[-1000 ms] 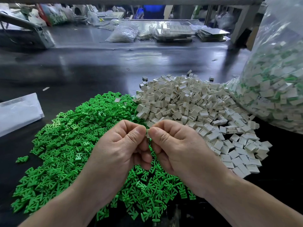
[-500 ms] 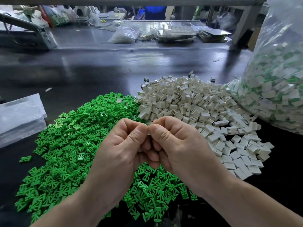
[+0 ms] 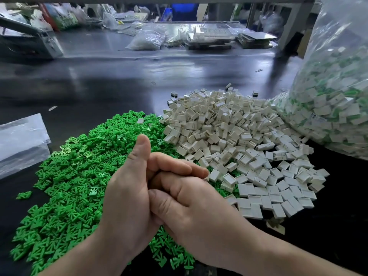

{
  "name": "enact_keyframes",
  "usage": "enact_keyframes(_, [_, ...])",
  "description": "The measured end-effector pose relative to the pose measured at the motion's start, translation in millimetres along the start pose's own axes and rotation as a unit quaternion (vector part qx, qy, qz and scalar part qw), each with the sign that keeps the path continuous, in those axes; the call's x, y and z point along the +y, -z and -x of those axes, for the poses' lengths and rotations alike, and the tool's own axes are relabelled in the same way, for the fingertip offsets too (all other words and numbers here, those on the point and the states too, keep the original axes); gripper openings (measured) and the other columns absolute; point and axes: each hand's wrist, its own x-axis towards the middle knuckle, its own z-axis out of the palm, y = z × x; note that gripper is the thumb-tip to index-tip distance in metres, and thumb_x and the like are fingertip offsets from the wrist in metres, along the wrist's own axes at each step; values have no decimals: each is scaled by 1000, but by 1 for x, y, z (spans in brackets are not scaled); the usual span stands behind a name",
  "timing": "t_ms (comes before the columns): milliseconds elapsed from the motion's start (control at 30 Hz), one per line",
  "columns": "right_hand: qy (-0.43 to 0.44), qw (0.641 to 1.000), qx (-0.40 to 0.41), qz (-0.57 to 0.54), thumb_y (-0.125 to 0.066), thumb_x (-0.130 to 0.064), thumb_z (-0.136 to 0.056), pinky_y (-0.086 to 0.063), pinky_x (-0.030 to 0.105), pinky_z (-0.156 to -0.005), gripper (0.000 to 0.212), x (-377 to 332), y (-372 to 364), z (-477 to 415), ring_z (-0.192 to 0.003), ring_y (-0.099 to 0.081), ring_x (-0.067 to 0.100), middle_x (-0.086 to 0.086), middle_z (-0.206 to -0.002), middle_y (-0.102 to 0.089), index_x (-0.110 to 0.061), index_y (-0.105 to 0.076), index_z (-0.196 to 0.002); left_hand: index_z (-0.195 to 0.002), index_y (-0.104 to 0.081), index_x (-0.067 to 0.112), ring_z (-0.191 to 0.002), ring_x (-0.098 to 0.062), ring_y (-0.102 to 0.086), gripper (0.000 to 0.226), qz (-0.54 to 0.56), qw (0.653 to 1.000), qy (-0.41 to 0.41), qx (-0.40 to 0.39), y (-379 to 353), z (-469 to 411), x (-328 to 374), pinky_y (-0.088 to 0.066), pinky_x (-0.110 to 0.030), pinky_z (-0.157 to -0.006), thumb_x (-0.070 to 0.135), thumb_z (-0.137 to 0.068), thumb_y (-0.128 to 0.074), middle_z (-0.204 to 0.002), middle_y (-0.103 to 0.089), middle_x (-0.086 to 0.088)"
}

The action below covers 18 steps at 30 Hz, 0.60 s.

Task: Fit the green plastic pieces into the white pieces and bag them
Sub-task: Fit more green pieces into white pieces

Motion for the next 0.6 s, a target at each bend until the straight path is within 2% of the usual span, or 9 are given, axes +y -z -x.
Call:
enact_keyframes(100, [3, 1000, 5, 27, -56, -22, -102, -54, 20, -71, 13, 0, -1, 1, -81, -64, -3, -13, -85, -68, -19, -69, -99, -65, -69, 1, -86, -46, -69, 67, 6, 1000, -21, 21, -6, 2, 1, -58, -39, -72, 48, -99, -36, -82, -69, -33])
enact_keyframes(167, [4, 1000, 10, 24, -56, -23, -102, -52, 16, -67, 14, -2, -1, 2, -77, -63, -5, -16, -79, -66, -19, -69, -100, -63, -69, 1, -84, -45, -70, 66, 9, 999, -20, 30, -9, 3, 3, -59, -37, -70, 47, -99, -36, -79, -69, -31])
enact_keyframes(267, [7, 1000, 12, 17, -55, -24, -101, -53, 18, -66, 14, -4, -3, 3, -77, -64, -3, -15, -80, -66, -21, -69, -98, -61, -68, 1, -82, -45, -70, 66, 10, 999, -11, 49, -12, 5, 5, -59, -37, -68, 48, -97, -38, -78, -68, -32])
enact_keyframes(333, [7, 1000, 8, -15, -55, -23, -101, -45, 10, -55, 17, -3, -2, 1, -63, -59, -7, -21, -66, -60, -26, -67, -89, -63, -69, 1, -83, -45, -70, 68, -6, 999, -8, 47, -12, 4, 6, -58, -38, -69, 52, -97, -38, -83, -68, -34])
enact_keyframes(400, [-4, 999, 1, -54, -56, -23, -102, -37, 7, -45, 28, 0, 0, -1, -49, -53, -6, -22, -55, -55, -32, -61, -76, -71, -70, -1, -85, -45, -70, 72, -18, 999, 6, 33, -10, 0, 6, -58, -39, -70, 59, -96, -37, -89, -68, -35])
enact_keyframes(500, [-30, 989, -1, -142, -58, -25, -98, -32, 17, -37, 32, 2, 7, -5, -40, -42, 1, -14, -53, -51, -30, -60, -66, -89, -70, 2, -93, -44, -69, 74, -35, 999, 11, 22, -5, -7, 6, -57, -43, -75, 68, -92, -38, -99, -68, -32])
enact_keyframes(533, [-41, 982, 8, -184, -59, -25, -96, -30, 17, -37, 32, 3, 11, -7, -38, -40, 5, -11, -53, -50, -29, -61, -65, -93, -71, 5, -96, -42, -69, 69, -68, 997, -10, 18, -1, -8, 6, -56, -47, -78, 68, -91, -41, -102, -69, -28])
enact_keyframes(600, [-58, 960, 25, -272, -59, -27, -93, -26, 15, -36, 27, 5, 23, -10, -37, -34, 8, -4, -56, -47, -25, -60, -66, -103, -70, 12, -99, -33, -69, 46, -204, 975, -83, -9, 9, -8, 9, -55, -47, -85, 53, -90, -53, -105, -72, -15])
